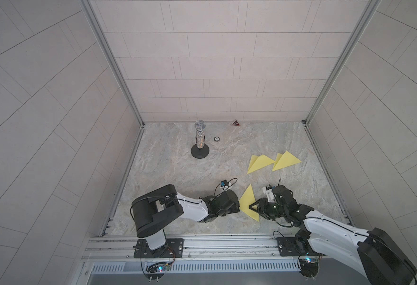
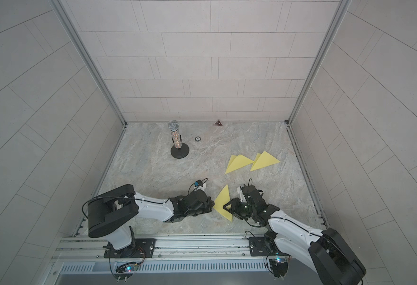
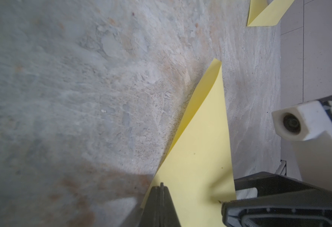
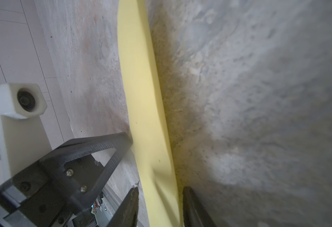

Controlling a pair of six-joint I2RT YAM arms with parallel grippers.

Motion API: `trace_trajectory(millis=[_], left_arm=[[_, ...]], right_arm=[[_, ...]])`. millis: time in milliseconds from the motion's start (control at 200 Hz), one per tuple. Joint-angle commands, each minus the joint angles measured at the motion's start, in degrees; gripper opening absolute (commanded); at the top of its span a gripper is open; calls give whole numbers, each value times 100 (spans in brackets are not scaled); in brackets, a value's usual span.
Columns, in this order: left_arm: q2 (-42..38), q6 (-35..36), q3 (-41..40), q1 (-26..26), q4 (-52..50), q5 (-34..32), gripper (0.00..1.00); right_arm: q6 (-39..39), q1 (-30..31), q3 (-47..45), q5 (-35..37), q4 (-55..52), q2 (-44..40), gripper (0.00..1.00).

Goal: Fold the square paper diagonally
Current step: Fold the paper at the center of the board.

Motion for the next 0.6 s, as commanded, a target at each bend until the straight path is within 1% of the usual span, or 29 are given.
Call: trace_trajectory(millis=[0,105,185,280,320,375,415,595], left_arm=[[232,85,-310,-22,-1101,-48,0],[233,77,-315,-27,-1092,-52,0],[242,76,-317,-27,-1083,-47,0],[233,85,-325,-27,-1082,-45,0],[233,85,-325,-28,-1082,-47,0],[233,85,-329,-28,-1083,-50,0],[233,85,-334,-28,-1083,-46,0],[218,85,-339,-24,-1079,-50,0]], right_arm=[[338,184,-168,410,-771,-360,39],[671,296,-366,514,-821,-719,34],[903,377,-491,585,-804,-1006,32],[1006,488,-482,720,-1004,-1316,24],[1045,525,-487,748,-1028,-1406,20],[1087,560,-496,764,-1038,-1481,6],[1107,578,-495,766,-1012,-1480,0],[1188,670,-428,740,-916,-1382,0]])
